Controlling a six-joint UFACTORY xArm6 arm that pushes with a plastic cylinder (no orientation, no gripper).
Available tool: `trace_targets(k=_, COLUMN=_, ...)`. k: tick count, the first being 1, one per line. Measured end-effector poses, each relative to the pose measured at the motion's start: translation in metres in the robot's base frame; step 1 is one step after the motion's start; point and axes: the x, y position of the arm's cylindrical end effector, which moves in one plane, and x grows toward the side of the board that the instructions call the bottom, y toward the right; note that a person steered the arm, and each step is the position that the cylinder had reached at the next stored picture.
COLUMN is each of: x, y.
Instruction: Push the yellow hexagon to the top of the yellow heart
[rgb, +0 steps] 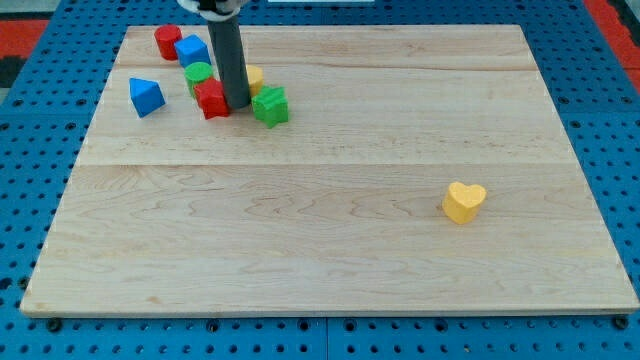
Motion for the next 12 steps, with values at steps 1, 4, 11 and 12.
trace_targets(k=1, x=-0.021, y=0.023)
trace_targets(k=4, x=-0.106, y=0.087)
trace_targets(k=11, x=0.027, y=0.145)
trace_targets(k=12, x=0.064, y=0.182)
